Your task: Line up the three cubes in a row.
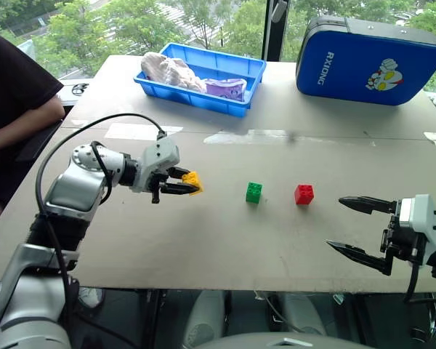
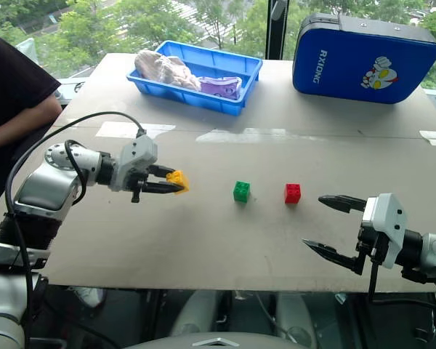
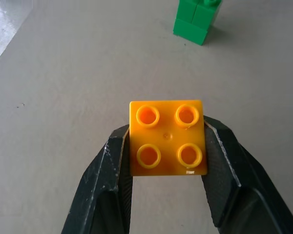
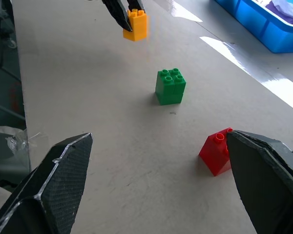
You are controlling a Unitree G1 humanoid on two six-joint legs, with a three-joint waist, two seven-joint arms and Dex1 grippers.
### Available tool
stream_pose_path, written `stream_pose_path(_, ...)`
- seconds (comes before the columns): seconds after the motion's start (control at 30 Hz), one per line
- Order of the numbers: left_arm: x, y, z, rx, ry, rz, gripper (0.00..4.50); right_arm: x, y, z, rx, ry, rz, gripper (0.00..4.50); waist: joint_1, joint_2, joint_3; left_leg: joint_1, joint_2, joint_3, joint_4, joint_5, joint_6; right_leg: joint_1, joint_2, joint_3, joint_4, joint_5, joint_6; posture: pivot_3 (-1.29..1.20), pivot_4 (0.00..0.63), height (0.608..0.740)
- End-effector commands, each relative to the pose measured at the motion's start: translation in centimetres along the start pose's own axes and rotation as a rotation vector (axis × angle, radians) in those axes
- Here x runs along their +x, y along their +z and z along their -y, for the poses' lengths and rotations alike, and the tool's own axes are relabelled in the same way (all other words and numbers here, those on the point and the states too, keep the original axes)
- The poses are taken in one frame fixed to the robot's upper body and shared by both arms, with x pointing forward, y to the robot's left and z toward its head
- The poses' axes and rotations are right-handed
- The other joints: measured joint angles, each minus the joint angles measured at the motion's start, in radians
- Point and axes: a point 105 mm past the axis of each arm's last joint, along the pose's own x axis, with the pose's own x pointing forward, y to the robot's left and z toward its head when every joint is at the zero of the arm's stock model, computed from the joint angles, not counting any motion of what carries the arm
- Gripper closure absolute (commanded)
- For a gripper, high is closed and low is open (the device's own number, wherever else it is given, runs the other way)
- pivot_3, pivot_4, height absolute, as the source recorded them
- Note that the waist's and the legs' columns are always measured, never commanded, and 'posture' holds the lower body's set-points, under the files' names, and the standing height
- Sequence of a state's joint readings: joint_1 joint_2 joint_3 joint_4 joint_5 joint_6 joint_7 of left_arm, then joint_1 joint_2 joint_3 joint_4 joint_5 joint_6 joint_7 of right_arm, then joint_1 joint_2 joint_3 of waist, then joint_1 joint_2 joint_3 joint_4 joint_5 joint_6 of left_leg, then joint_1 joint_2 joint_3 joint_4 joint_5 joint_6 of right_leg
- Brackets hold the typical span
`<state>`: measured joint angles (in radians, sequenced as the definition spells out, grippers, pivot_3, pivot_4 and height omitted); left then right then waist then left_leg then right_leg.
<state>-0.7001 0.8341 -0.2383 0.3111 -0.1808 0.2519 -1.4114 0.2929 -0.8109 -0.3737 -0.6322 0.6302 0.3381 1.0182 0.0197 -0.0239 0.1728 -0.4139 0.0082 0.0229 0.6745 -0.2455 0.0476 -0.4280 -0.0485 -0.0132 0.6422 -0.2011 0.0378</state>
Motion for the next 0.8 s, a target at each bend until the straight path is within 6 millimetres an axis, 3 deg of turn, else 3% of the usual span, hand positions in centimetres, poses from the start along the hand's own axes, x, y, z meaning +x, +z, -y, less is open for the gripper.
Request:
stream_pose_path(0.03, 0.7, 0.2, -0.6, 0.132, -0.076, -0.046, 3.17, -0.4, 1.2, -0.2, -0.052, -0.004, 0.02, 0.0, -0.003, 0.0, 0.0, 0.0, 0.0, 0.0, 0.0, 0.0, 0.0, 0.0, 0.0, 0.0, 0.0, 0.0, 0.0, 0.0, 0.15, 0.74)
stream_pose_path(0.57, 2.4, 1.0, -1.7, 0.276, -0.185, -0.061, 3.17, -0.3, 1.3, -0.6, -0.046, -0.015, 0.022, 0.0, -0.005, 0.0, 0.0, -0.001, 0.001, -0.001, 0.001, 0.0, 0.001, 0.0, 0.0, 0.0, 0.0, 0.0, 0.002, 0.0, 0.15, 0.74)
stream_pose_path(0.63, 2.4, 1.2, -1.7, 0.259, -0.194, -0.054, 2.15, -0.3, 1.3, -0.6, -0.047, -0.015, 0.021, 0.0, -0.005, 0.0, 0.0, -0.001, 0.001, -0.001, 0.001, 0.0, 0.001, 0.0, 0.0, 0.0, 0.0, 0.0, 0.002, 0.0, 0.15, 0.74)
stream_pose_path(0.67, 2.3, 1.3, -1.7, 0.262, -0.19, -0.049, 1.96, -0.3, 1.4, -0.6, -0.047, -0.015, 0.021, 0.0, -0.006, 0.0, 0.0, 0.0, 0.001, -0.001, 0.001, 0.0, 0.001, 0.0, 0.0, 0.0, 0.0, 0.0, 0.002, 0.0, 0.15, 0.74)
stream_pose_path(0.77, 1.7, 1.3, -1.6, 0.272, -0.177, -0.058, 0.61, -0.3, 1.4, -0.5, -0.049, -0.013, 0.019, 0.0, -0.006, 0.0, 0.0, 0.0, 0.001, -0.001, 0.001, 0.0, 0.001, 0.0, 0.0, 0.0, 0.0, 0.0, 0.002, 0.0, 0.15, 0.74)
stream_pose_path(0.8, 1.5, 1.3, -1.6, 0.275, -0.176, -0.063, 0.61, -0.3, 1.4, -0.5, -0.049, -0.012, 0.019, 0.0, -0.006, 0.0, 0.0, 0.0, 0.001, -0.001, 0.001, 0.0, 0.001, 0.0, 0.0, 0.0, 0.0, 0.0, 0.002, 0.0, 0.15, 0.74)
